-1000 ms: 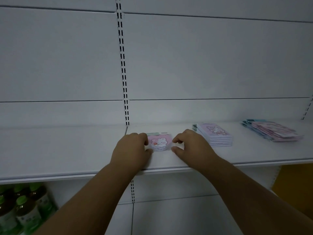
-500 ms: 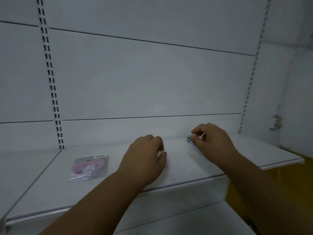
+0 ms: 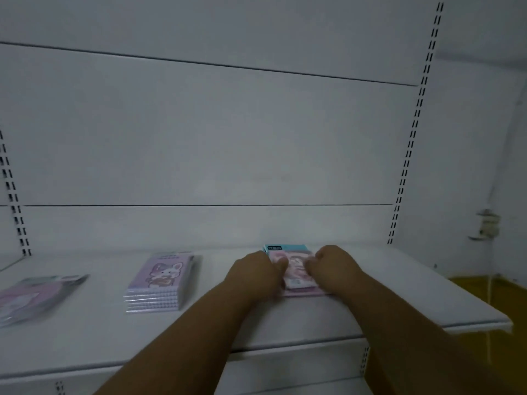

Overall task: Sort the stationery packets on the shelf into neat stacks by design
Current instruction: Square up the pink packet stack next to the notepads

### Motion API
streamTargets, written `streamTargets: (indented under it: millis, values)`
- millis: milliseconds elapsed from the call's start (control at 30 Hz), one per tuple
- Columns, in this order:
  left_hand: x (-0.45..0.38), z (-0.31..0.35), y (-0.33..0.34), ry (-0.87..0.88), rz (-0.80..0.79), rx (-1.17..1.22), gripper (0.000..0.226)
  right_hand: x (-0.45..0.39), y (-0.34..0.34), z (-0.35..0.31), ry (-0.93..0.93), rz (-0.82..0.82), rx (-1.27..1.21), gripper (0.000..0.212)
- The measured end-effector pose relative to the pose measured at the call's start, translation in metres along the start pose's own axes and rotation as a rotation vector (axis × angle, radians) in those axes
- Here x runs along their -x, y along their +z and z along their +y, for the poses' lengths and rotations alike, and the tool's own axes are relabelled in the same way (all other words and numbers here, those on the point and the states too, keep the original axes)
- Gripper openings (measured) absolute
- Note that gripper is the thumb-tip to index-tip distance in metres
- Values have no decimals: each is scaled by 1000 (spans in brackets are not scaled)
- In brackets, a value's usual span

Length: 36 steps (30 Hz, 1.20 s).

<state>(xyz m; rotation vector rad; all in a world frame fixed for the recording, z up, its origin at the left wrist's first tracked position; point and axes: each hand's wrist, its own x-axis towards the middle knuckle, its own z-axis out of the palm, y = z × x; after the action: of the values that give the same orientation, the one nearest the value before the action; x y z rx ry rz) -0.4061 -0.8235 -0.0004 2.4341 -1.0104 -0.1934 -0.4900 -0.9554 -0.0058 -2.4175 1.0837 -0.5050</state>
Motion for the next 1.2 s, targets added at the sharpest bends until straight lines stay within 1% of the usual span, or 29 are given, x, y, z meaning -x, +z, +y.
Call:
streamTargets:
  millis: [67, 100, 133, 233, 267, 300, 367, 433, 500, 600, 667, 700, 800, 833, 900, 967, 1033, 1100, 1133, 1200]
  values:
    - [-1, 11, 3, -7, 9, 55, 38, -2, -1, -1, -6, 4, -66, 26]
    - [-1, 14, 3, -37, 25, 106, 35, -3, -2, 0, 0, 5, -129, 24]
    - [2, 16, 3, -70, 48, 187, 35, -4, -1, 1, 14, 8, -221, 24]
    - [7, 10, -1, -106, 124, 511, 51, 2, -1, 2, 57, -43, -582, 31]
    - [11, 7, -4, -100, 136, 633, 53, 4, -2, 1, 39, -83, -688, 32]
    - [14, 4, -6, -69, 150, 710, 49, 6, -3, -2, 6, -115, -777, 30]
    - [20, -3, -12, 0, 186, 751, 34, 14, -6, -10, -81, -124, -864, 21]
    - [29, -5, -15, 47, 196, 812, 29, 20, -3, -18, -140, -93, -888, 24]
    - [36, -6, -12, 72, 161, 899, 20, 27, 7, -24, -129, -153, -952, 28]
    - [40, -11, -3, 100, 99, 904, 25, 30, 15, -27, -59, -276, -1069, 30]
    - [40, -16, -4, 119, 50, 872, 26, 27, 14, -22, -96, -310, -1049, 30]
    - [38, -19, -6, 142, 33, 823, 26, 26, 13, -19, -132, -323, -980, 30]
    - [37, -26, -14, 161, 10, 542, 31, 29, 10, -6, -242, -387, -697, 34]
    - [36, -26, -16, 148, 10, 457, 34, 31, 8, -3, -260, -401, -633, 33]
    - [36, -27, -19, 121, 29, 363, 34, 30, 4, 2, -279, -380, -568, 31]
    - [36, -25, -22, 84, 67, 334, 28, 29, -1, 2, -285, -346, -555, 27]
    - [33, -26, -26, 40, 86, 375, 22, 27, -6, 2, -290, -312, -545, 24]
    - [31, -26, -30, -43, 35, 468, 21, 25, -10, 2, -261, -282, -534, 28]
    - [29, -26, -31, -83, 10, 465, 20, 25, -10, 2, -230, -271, -514, 30]
    - [25, -27, -28, -150, -16, 367, 20, 22, -6, 1, -156, -260, -451, 33]
